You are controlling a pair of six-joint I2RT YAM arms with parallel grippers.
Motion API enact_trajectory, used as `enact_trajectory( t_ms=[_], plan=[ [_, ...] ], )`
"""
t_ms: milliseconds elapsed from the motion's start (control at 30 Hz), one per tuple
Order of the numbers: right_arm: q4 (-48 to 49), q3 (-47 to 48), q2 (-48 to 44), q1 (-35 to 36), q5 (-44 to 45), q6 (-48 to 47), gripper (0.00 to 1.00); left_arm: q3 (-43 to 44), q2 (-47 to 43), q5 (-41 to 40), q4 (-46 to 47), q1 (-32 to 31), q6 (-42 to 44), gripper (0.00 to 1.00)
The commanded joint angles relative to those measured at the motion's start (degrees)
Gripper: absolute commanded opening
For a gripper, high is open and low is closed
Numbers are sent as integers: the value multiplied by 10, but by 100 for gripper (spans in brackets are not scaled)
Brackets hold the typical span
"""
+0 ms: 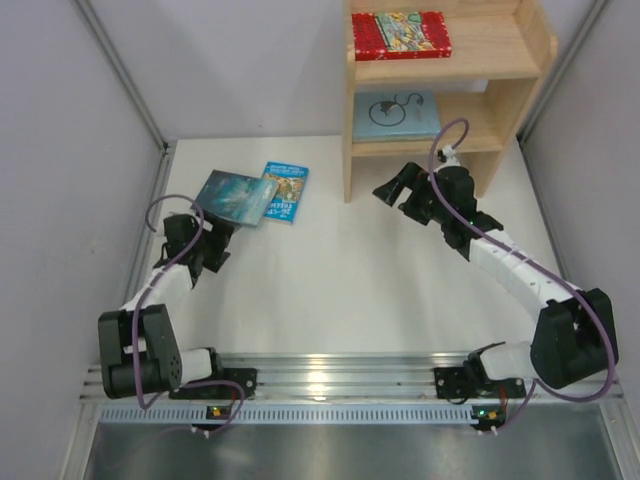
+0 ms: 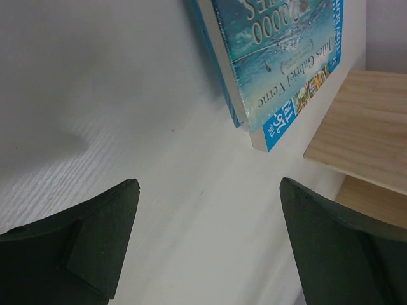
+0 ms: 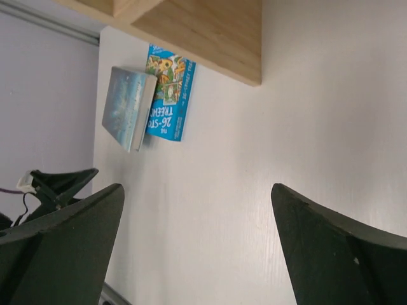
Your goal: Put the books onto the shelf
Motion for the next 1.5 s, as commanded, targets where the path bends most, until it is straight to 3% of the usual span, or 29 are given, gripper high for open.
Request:
enact_trajectory(
  t_ms=[0, 167, 333, 500, 733, 867, 1300, 1400, 1467],
  plan=[
    [53, -17, -38, 5, -31, -5, 100, -61, 10, 17, 212, 12, -66, 98],
    [53, -47, -76, 5, -32, -12, 100, -109, 91, 23, 418, 14, -109, 98],
    [49, -68, -106, 5, -41, -17, 100, -121, 178, 35, 507, 15, -124, 98],
    [48, -86, -126, 6, -38, -15, 100, -135, 262, 32, 653, 15, -157, 96],
    [14, -71, -146, 6, -20, -32, 100, -153, 455, 37, 900, 16, -245, 92],
    [-3, -78, -158, 6, -16, -33, 100, -144, 545, 39, 995, 17, -287, 87],
    [-5, -77, -151, 5, -12, -36, 100, -86, 543, 33, 916, 15, -272, 78],
    [-4, -79, -152, 6, -12, -39, 100, -84, 539, 26, 904, 13, -271, 73],
    [-4, -81, -151, 6, -11, -44, 100, -76, 539, 31, 896, 13, -271, 64]
  ],
)
